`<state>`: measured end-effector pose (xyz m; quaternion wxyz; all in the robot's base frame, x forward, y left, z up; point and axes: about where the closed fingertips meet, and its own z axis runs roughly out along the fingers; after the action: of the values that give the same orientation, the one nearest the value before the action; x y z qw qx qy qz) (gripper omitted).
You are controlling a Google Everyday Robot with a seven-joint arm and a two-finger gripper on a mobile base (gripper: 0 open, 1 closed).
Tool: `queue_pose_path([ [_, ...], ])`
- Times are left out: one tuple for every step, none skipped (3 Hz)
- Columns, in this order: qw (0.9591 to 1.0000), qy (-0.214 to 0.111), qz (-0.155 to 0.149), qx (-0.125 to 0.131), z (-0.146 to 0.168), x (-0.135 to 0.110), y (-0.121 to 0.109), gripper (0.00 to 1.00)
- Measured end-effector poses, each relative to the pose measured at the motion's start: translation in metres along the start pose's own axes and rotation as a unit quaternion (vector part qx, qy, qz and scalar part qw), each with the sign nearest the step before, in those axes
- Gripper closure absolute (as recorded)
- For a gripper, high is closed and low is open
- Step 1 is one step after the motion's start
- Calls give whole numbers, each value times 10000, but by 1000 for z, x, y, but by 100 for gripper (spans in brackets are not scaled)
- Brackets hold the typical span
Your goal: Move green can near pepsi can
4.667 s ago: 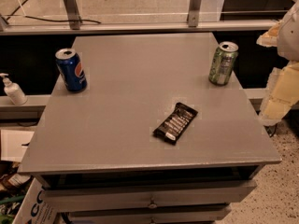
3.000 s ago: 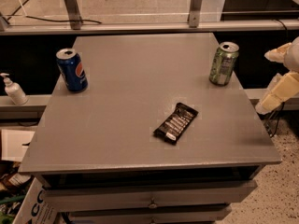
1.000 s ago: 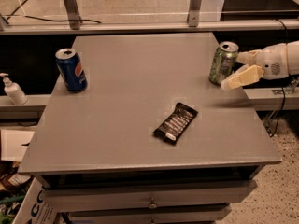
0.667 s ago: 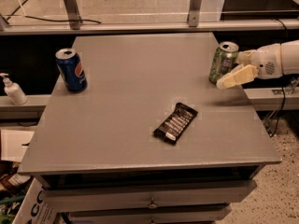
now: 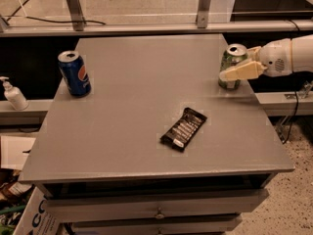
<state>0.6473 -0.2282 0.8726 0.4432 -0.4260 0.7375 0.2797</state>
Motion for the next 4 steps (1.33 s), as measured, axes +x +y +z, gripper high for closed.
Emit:
queue_pose_path([
  [10000, -39, -71, 13, -2, -7, -1, 55],
  [9999, -38, -105, -59, 0, -15, 5, 78],
  [9990, -183, -215, -334, 15, -40, 30, 99],
  [9959, -454, -200, -755, 45, -72, 72, 100],
])
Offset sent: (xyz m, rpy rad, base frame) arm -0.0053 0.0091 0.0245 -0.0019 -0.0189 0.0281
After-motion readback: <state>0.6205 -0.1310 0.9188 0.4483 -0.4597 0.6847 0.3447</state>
